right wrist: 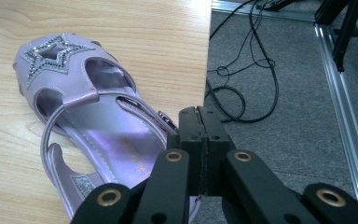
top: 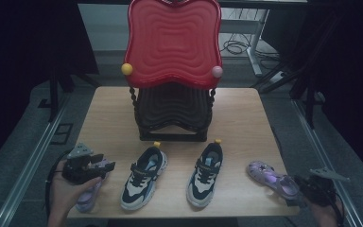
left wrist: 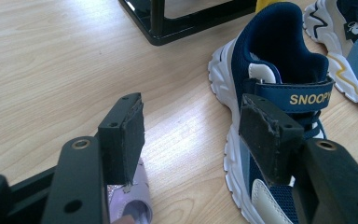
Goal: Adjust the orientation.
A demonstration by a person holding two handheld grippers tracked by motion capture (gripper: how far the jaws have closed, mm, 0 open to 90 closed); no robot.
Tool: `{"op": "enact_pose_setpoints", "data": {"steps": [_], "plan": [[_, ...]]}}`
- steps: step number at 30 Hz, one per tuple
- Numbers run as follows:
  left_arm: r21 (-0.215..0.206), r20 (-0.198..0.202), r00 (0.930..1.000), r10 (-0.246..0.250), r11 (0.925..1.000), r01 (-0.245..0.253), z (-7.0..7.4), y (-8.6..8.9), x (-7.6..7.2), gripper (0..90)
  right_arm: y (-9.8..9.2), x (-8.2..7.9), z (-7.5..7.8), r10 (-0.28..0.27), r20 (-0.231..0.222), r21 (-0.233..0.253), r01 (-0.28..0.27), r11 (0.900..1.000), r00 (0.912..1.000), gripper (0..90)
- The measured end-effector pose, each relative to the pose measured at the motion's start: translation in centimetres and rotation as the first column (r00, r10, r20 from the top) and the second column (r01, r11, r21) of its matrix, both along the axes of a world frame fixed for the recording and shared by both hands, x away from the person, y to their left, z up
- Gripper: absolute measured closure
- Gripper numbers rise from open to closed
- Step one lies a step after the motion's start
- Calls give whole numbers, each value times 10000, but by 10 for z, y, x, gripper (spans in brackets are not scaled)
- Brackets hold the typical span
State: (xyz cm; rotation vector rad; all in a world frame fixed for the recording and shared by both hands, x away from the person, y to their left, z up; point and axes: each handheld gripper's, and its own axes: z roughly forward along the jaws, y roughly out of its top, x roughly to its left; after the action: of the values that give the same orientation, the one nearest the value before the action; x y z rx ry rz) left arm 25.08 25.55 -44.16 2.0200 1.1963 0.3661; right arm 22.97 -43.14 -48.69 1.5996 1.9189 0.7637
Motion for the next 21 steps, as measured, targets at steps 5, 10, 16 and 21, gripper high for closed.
{"op": "enact_pose_setpoints", "data": {"steps": [5, 10, 16, 21], "plan": [[-12, 6, 10000, 33, 10000, -33, 0, 1, 0, 404, -1, -1, 1, 52, -8, 206, -52, 9998, 10000, 895], [-13, 7, 10000, 28, 10000, -28, 0, 1, 0, 404, 0, -1, 0, 89, -5, 340, -89, 9994, 10000, 896], [-4, 3, 10000, 14, 10000, -14, 0, 0, 0, 404, 1, -1, 1, 216, -44, 398, -214, 9990, 9998, 896], [-5, 15, 10000, -2, 10000, 2, 0, 0, 0, 404, 1, -1, 0, 311, -33, 473, -309, 9984, 9995, 896]]}}
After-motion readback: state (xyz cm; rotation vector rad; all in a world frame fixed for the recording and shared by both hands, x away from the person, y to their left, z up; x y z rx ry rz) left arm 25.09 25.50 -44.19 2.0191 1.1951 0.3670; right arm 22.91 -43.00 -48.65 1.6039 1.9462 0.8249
